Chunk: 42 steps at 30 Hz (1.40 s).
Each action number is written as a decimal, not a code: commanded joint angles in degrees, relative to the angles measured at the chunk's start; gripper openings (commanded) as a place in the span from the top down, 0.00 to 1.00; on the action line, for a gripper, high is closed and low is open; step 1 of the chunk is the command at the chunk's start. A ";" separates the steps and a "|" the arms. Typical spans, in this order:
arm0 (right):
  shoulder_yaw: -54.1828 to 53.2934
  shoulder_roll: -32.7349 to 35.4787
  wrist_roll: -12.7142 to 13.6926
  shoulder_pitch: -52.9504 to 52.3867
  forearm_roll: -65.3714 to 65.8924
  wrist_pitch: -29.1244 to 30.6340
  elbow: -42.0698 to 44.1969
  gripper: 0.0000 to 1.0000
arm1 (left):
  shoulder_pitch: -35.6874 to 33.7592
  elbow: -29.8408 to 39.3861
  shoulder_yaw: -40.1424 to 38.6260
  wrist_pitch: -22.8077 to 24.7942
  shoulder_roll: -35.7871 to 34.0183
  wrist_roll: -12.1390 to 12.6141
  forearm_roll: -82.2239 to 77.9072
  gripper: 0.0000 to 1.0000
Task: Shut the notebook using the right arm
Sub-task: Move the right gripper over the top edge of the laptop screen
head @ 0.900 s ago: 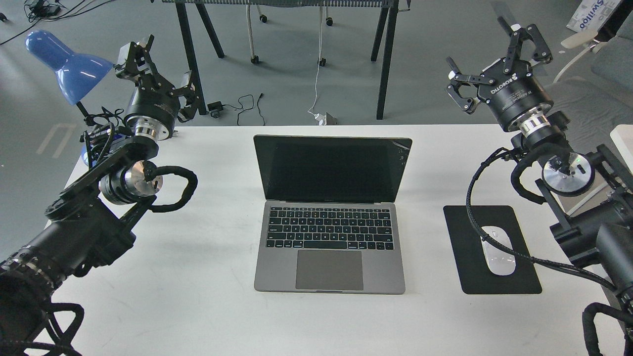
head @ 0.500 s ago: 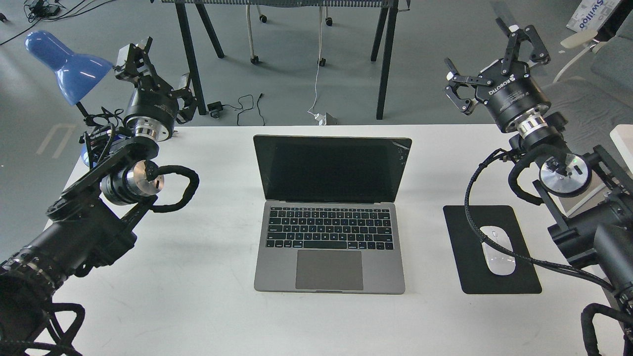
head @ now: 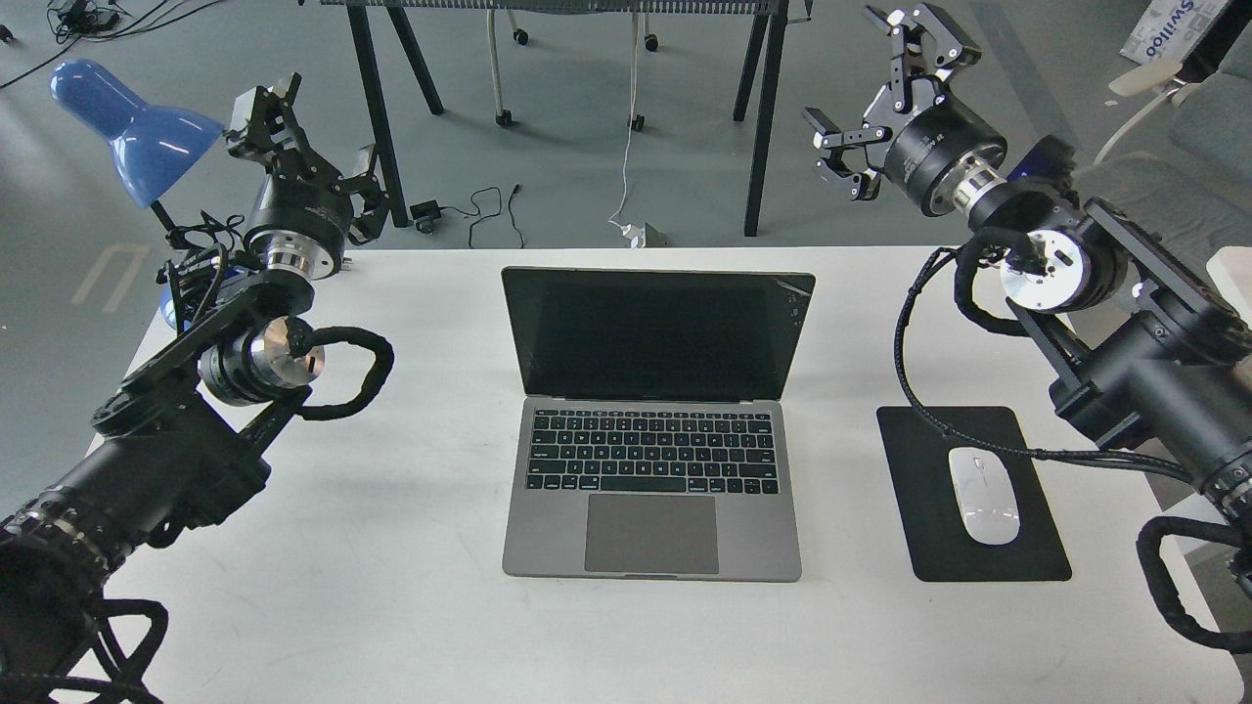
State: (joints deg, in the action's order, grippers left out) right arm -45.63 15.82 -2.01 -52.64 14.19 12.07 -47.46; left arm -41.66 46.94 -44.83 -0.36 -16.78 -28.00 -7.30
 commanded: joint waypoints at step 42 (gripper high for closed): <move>38.77 4.48 1.48 -12.22 1.98 6.12 -4.39 0.00 | 0.08 -0.01 0.01 0.00 0.00 0.00 0.01 0.00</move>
State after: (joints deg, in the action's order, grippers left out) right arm -7.58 19.55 -0.52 -64.84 15.58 17.27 -49.87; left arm -41.57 46.93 -44.81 -0.35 -16.79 -28.00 -7.30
